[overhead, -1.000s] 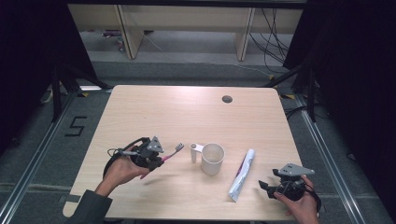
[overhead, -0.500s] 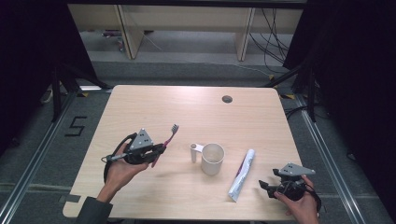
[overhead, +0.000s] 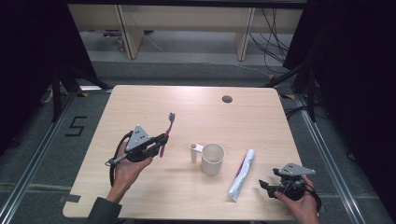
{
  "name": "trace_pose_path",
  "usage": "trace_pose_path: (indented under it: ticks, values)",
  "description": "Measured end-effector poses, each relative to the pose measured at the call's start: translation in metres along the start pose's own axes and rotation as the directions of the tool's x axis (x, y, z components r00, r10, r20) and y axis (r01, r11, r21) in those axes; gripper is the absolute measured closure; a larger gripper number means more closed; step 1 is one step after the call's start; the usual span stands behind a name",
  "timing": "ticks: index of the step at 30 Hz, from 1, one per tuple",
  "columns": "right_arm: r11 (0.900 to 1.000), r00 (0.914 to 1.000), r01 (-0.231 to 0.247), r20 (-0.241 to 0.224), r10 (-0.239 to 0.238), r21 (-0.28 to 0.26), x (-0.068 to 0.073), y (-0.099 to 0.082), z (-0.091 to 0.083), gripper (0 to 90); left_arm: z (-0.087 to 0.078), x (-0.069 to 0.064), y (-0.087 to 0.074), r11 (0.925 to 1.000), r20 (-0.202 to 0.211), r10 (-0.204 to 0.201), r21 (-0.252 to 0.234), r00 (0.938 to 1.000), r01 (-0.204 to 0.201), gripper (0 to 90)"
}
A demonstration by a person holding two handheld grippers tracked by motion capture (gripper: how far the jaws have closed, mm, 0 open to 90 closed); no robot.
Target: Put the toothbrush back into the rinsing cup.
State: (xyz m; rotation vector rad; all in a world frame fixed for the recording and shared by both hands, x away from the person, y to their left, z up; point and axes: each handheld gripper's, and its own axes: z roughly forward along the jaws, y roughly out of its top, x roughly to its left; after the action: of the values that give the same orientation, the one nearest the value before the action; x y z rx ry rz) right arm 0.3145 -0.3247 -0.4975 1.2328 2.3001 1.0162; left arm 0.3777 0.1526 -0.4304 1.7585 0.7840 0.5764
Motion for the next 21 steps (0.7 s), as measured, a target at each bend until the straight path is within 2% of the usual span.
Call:
trace_pose_path:
  ticks: [1, 5, 6, 8, 9, 13, 16, 18, 19, 21]
  values:
    - [0.9999, 0.9999, -0.011, -0.009, 0.011, 0.004, 0.001, 0.0, 0.0, 25.2, 0.001, 0.0, 0.001, 0.9999, 0.004, -0.005, -0.015, 1.0, 0.005, 82.5]
    - [1.0, 1.0, -0.006, -0.001, 0.006, 0.0, 0.0, 0.0, 0.0, 25.2, 0.002, 0.0, 0.006, 0.9975, 0.013, -0.022, -0.067, 0.9997, 0.022, 82.5]
    - [0.9994, 0.9994, 0.032, 0.013, -0.032, -0.013, -0.003, 0.0, 0.0, 25.2, 0.002, -0.001, 0.007, 0.9963, 0.011, -0.021, -0.083, 0.9997, 0.021, 82.5]
    - [0.9994, 0.9994, 0.032, 0.016, -0.031, -0.015, -0.003, 0.0, 0.0, 25.2, 0.003, -0.002, 0.008, 0.9951, 0.016, -0.02, -0.096, 0.9997, 0.022, 82.5]
    - [0.9994, 0.9994, 0.032, 0.016, -0.032, -0.015, -0.003, 0.0, 0.0, 25.2, 0.005, -0.005, 0.01, 0.9924, 0.019, -0.017, -0.122, 0.9997, 0.02, 82.5]
    - [0.9993, 0.9993, 0.035, 0.015, -0.034, -0.017, -0.002, 0.0, 0.0, 25.2, 0.008, -0.008, 0.013, 0.9884, 0.032, -0.034, -0.147, 0.9989, 0.038, 82.5]
    - [0.9994, 0.9995, 0.03, 0.015, -0.029, -0.018, -0.002, 0.0, 0.0, 25.2, 0.014, -0.012, 0.016, 0.983, 0.061, -0.053, -0.173, 0.9968, 0.062, 82.5]
    - [0.9993, 0.9994, 0.034, 0.013, -0.033, -0.019, -0.002, 0.0, 0.0, 25.2, 0.015, -0.013, 0.016, 0.9825, 0.063, -0.053, -0.175, 0.9966, 0.064, 82.5]
    - [0.9993, 0.9994, 0.032, 0.012, -0.032, -0.018, -0.002, 0.0, 0.0, 25.2, 0.018, -0.015, 0.018, 0.979, 0.07, -0.054, -0.193, 0.9961, 0.067, 82.5]
    - [0.9994, 0.9995, 0.031, 0.012, -0.031, -0.016, -0.002, 0.0, 0.0, 25.2, 0.02, -0.017, 0.02, 0.9767, 0.069, -0.055, -0.203, 0.9961, 0.068, 82.5]
